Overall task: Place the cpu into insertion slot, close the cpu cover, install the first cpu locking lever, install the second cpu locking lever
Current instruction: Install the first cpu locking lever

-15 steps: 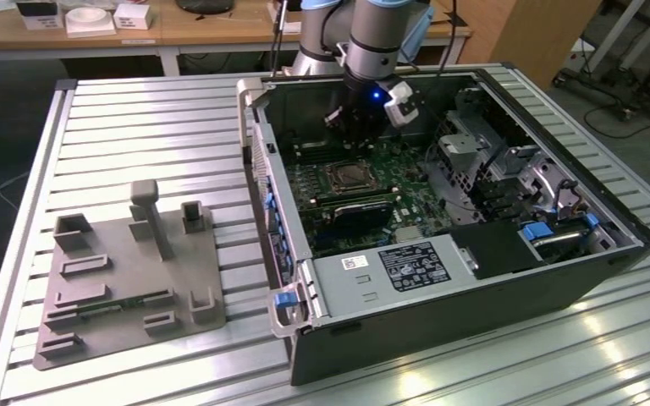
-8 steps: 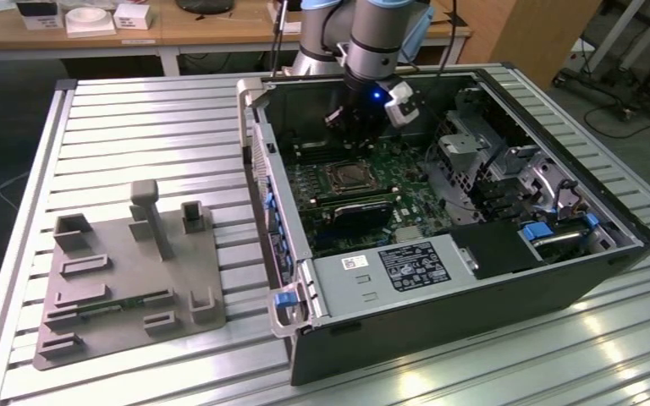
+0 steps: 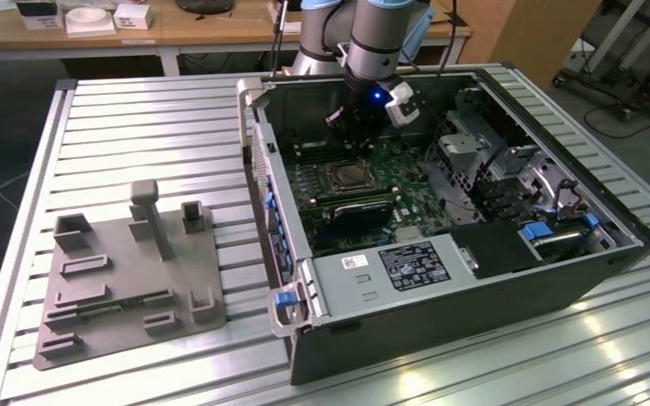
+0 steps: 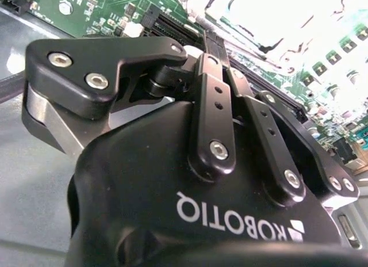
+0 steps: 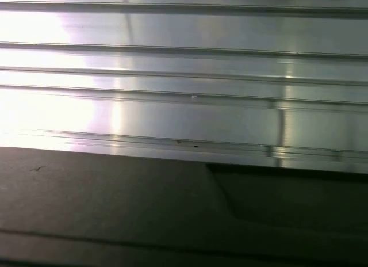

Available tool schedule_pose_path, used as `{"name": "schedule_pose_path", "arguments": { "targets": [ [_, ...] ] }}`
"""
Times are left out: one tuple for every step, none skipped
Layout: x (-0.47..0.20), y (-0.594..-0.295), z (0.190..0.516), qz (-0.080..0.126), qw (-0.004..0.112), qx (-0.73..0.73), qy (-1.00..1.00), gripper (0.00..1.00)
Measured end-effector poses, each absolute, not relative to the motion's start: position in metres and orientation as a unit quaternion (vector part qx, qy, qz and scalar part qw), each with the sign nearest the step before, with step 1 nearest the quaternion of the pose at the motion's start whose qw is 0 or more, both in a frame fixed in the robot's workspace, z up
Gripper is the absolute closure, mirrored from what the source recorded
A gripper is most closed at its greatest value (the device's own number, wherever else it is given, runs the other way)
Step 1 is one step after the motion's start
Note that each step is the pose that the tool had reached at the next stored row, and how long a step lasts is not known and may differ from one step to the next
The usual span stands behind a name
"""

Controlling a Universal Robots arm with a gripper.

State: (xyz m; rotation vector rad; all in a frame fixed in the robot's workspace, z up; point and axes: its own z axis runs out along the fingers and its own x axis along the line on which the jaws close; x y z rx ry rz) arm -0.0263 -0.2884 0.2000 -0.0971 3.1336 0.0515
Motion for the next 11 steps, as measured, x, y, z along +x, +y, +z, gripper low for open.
{"name": "schedule_pose_path", "arguments": {
  "targets": [
    [-0.0263, -0.2882, 0.2001, 0.016, 0.003, -0.032, 0.999, 0.9],
    [-0.0264, -0.2881, 0.2001, 0.016, 0.003, -0.032, 0.999, 0.9],
    [-0.0264, -0.288, 0.2001, 0.016, 0.003, -0.032, 0.999, 0.9],
    [-0.0265, -0.2879, 0.2002, 0.016, 0.003, -0.033, 0.999, 0.9],
    [-0.0267, -0.2881, 0.2005, 0.016, 0.003, -0.033, 0.999, 0.9],
    [-0.0267, -0.288, 0.2006, 0.016, 0.002, -0.033, 0.999, 0.9],
    [-0.0266, -0.2879, 0.2008, 0.016, 0.003, -0.033, 0.999, 0.9],
    [-0.0265, -0.2877, 0.201, 0.016, 0.003, -0.034, 0.999, 0.9],
    [-0.0264, -0.2875, 0.2011, 0.017, 0.003, -0.034, 0.999, 0.9],
    [-0.0264, -0.2875, 0.2011, 0.017, 0.003, -0.034, 0.999, 0.9],
    [-0.0263, -0.2875, 0.2011, 0.017, 0.003, -0.034, 0.999, 0.9]
  ]
}}
